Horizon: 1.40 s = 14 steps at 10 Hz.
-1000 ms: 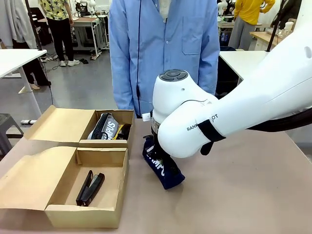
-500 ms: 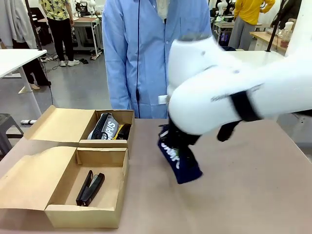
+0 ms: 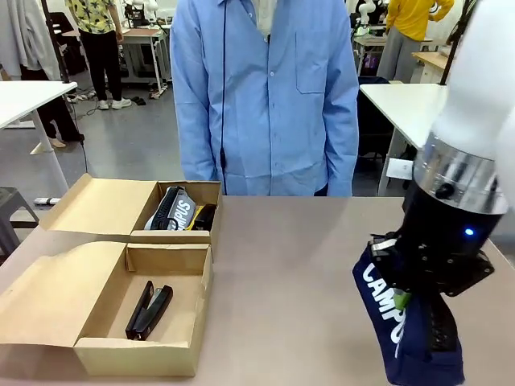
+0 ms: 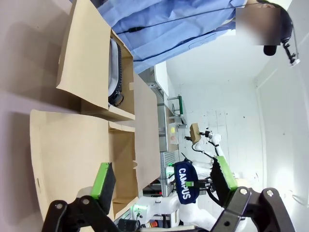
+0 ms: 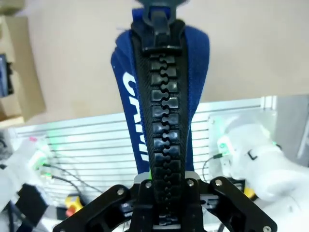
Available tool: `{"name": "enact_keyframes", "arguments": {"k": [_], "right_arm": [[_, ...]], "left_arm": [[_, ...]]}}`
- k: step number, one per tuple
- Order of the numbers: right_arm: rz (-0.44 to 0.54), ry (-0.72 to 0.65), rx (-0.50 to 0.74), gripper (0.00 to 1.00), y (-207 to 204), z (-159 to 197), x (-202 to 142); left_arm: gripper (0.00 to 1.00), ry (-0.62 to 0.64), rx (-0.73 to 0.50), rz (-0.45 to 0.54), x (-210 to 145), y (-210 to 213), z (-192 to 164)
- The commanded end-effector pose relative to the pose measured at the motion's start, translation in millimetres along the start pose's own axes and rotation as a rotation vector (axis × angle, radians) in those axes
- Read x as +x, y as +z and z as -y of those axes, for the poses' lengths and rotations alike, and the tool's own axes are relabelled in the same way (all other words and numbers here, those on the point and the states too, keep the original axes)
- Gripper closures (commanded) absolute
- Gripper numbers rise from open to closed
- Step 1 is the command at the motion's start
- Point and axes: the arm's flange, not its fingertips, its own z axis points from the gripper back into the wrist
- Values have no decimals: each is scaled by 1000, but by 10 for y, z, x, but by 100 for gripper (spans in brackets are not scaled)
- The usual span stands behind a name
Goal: Place items inside the box.
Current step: Pick up a Pencil pouch or Stapler and place it inside the Mailer Box closest to the robot.
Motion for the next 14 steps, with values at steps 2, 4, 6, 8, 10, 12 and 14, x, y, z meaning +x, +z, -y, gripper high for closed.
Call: {"name": "enact_keyframes", "arguments": {"k": [2, 4, 6, 8, 10, 12, 14], "right_arm": [[-84, -70, 62, 93, -231, -225, 289], [-57, -65, 269, 93, -261, -849, 527], [-82, -127, 351, 93, -277, -1750, 713], [-129, 8, 406, 93, -379, -2315, 706], [-9, 133, 349, 93, -191, -1739, 640], [-23, 89, 332, 93, 38, -382, 427], [-18, 107, 290, 93, -7, 676, 10]], "left_arm": [[0, -19, -14, 4, -15, 3, 3], [0, -19, -14, 4, -15, 3, 3], [0, -19, -14, 4, -15, 3, 3], [0, -19, -14, 4, -15, 3, 3], [0, -19, -14, 4, -15, 3, 3], [0, -19, -14, 4, -15, 3, 3], [0, -19, -14, 4, -15, 3, 3]]}}
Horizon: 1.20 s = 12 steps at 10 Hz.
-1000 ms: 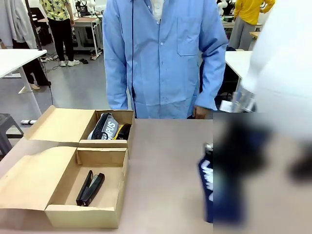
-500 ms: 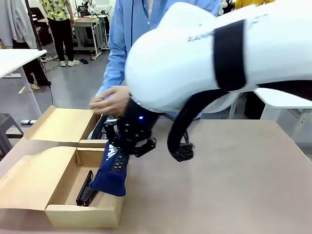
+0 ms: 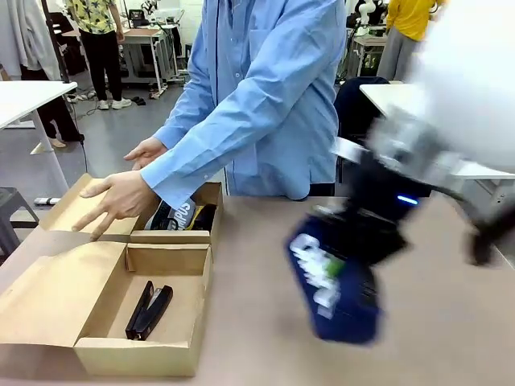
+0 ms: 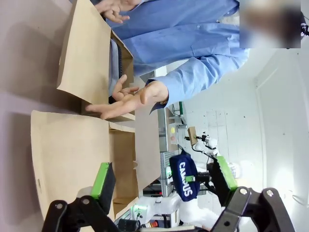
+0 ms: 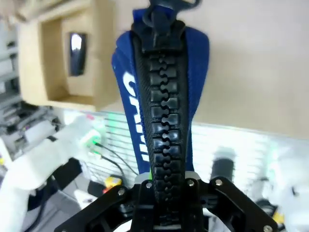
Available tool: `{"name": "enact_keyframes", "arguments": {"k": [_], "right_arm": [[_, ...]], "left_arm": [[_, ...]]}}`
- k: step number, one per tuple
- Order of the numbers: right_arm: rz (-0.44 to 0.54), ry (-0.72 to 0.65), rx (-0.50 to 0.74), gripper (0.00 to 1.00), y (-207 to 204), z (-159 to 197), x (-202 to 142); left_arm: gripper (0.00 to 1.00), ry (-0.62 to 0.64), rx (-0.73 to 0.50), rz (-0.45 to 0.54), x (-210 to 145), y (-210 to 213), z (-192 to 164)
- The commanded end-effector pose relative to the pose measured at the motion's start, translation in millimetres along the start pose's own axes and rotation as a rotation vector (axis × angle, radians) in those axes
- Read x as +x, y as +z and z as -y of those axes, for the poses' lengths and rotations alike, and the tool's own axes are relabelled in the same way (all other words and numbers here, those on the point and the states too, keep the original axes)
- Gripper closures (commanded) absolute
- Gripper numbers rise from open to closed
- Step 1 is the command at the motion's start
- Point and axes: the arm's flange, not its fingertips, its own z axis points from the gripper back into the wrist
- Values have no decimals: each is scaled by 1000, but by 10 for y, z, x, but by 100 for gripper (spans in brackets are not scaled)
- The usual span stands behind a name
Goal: Place items inside the box.
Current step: Pick up a Pencil pouch or Stapler and place it inside the Mailer Box closest to the robot.
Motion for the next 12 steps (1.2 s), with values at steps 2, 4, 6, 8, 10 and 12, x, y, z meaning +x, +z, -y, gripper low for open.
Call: {"name": "enact_keyframes", "arguments": {"k": [2, 4, 6, 8, 10, 12], "right_arm": [[87, -81, -11, 93, 299, 1173, -742], [69, -124, 32, 93, 136, 1420, -801], [64, -109, 51, 93, 40, 1447, -776], [70, -140, 20, 93, 789, 1067, -625], [70, -140, 20, 93, 789, 1067, -625], [69, -166, 14, 93, 754, 1076, -599]], "left_arm": [[0, -18, -14, 3, -15, 2, 3], [0, -18, -14, 3, -15, 2, 3], [0, -18, -14, 3, -15, 2, 3], [0, -18, -14, 3, -15, 2, 3], [0, -18, -14, 3, -15, 2, 3], [0, -18, -14, 3, -15, 2, 3]]}}
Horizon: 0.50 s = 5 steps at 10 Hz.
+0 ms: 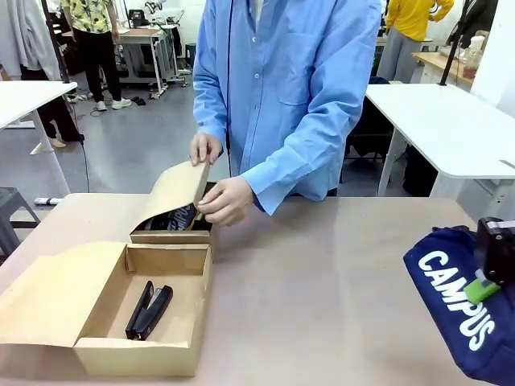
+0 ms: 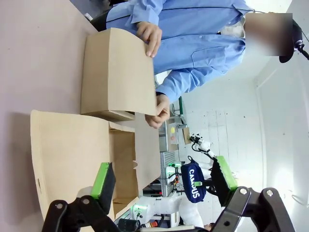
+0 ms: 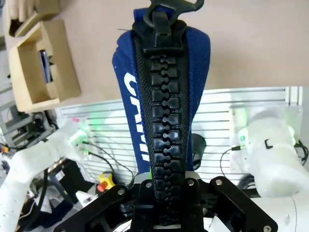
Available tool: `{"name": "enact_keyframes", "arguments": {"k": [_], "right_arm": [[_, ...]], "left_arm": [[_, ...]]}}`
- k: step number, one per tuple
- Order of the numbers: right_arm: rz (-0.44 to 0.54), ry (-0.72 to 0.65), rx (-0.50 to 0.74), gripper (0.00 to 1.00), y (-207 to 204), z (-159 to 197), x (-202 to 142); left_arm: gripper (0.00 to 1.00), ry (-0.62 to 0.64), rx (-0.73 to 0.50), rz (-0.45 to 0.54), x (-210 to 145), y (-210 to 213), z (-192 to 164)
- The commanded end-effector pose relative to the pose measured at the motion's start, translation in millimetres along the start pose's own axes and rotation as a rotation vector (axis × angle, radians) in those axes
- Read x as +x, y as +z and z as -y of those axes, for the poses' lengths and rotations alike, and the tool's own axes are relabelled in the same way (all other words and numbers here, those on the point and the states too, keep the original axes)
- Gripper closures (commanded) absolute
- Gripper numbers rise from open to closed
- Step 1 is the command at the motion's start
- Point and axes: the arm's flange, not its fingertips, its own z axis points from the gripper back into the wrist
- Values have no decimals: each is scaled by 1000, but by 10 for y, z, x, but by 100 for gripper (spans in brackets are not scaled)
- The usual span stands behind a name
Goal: Place items inside the box.
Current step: Pick up a Pencil pouch or Stapler and place it inside the Mailer Box closest to the robot.
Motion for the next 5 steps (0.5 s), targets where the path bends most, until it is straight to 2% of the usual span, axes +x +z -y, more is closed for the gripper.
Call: {"name": "enact_keyframes", "arguments": {"k": [1, 3, 4, 5], "right_arm": [[10, 70, 13, 93, -29, -279, 74], [-10, 170, -113, 93, -298, -1098, 348], [-12, 236, -140, 93, -474, -1522, 454], [-23, 297, -118, 93, -588, -1797, 524]], "left_arm": [[0, -19, -14, 4, -15, 3, 5], [0, -19, -14, 4, -15, 3, 5], [0, -19, -14, 4, -15, 3, 5], [0, -19, -14, 4, -15, 3, 5]]}}
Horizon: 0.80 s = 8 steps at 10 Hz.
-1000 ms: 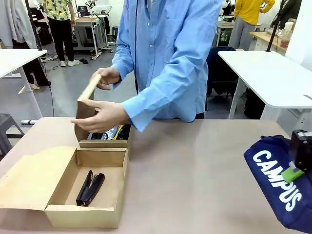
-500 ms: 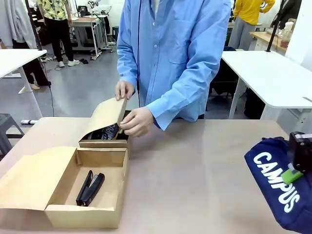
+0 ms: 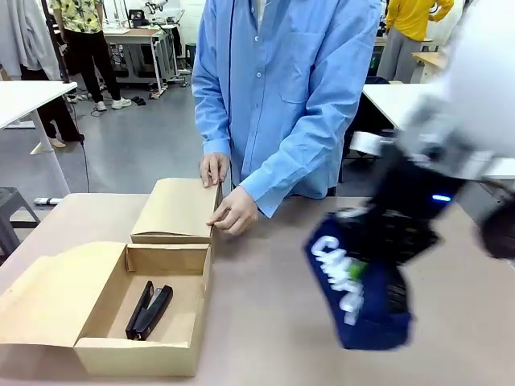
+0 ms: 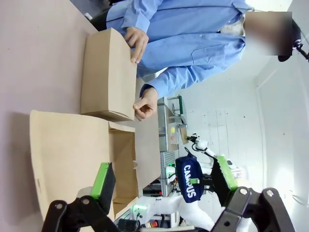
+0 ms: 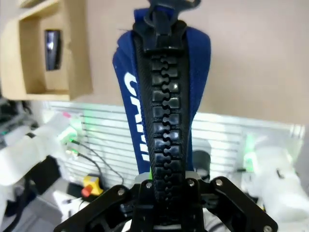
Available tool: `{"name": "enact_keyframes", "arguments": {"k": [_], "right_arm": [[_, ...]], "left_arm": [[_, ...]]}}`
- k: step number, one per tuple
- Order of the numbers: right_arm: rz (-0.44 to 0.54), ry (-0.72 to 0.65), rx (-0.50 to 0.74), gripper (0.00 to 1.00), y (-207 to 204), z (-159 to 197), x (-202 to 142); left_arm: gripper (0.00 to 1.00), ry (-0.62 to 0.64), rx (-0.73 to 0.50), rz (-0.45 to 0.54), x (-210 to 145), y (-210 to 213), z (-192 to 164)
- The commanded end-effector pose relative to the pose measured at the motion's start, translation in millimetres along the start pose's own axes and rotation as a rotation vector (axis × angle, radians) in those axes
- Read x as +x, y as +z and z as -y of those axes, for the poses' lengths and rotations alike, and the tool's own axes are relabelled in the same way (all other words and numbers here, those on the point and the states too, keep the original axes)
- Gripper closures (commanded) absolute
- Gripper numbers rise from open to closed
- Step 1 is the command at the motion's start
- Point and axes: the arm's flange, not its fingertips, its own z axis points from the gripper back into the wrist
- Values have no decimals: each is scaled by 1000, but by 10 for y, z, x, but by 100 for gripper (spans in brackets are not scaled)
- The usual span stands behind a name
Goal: Place items inside the box.
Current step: Pick up a Pencil pouch or Stapler and place it inside the Mailer Box closest to the robot.
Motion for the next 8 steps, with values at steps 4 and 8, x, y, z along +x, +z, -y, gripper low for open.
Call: {"name": "enact_keyframes", "arguments": {"k": [4, 8], "right_arm": [[56, -58, 105, 93, 276, 249, 203], [245, -266, 103, 93, 427, 919, -349]], "left_arm": [[0, -19, -14, 5, -16, 8, 6], [0, -19, -14, 5, -16, 8, 6]]}}
